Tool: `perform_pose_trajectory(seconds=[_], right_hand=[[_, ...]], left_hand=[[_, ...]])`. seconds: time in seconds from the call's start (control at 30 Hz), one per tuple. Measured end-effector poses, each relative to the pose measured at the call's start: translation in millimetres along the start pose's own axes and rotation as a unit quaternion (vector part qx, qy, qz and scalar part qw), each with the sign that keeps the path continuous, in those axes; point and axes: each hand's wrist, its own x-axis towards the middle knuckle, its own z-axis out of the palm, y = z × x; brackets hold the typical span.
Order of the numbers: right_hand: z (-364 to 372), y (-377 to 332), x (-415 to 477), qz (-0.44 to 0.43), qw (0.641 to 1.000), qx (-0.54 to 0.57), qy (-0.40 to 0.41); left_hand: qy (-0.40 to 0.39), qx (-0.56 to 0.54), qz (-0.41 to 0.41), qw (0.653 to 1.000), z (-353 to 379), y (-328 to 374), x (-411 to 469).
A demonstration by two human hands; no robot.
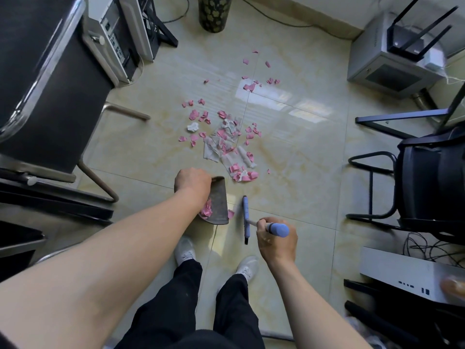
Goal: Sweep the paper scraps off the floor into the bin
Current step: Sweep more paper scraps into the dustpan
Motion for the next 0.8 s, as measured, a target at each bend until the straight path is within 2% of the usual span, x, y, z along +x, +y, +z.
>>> perform_pose_trajectory(seconds=[0.27, 0.53, 0.67, 0.8], right_hand=[[-1.5, 20.5, -2.1, 0.063, 0.991, 0.100, -0.070], [-30.2, 35.6, 12.4, 0.091, 0.991, 0.100, 0.018], [-31.3, 29.6, 10.6, 0.023, 0.999, 0.015, -0.044], [-32.5, 26.0, 5.0, -0.055, 0.991, -0.067, -0.102]], left_hand=[[-0.003, -0.008, -0.002, 1.000, 0.2, 1.7, 0.9], [0.007, -0.001, -0.001, 1.000, -0.2, 5.0, -1.2], [0.003, 0.008, -0.003, 1.000, -1.4, 7.6, -2.0], [0.002, 0.004, -0.006, 1.000, 0.9, 8.1, -3.3]])
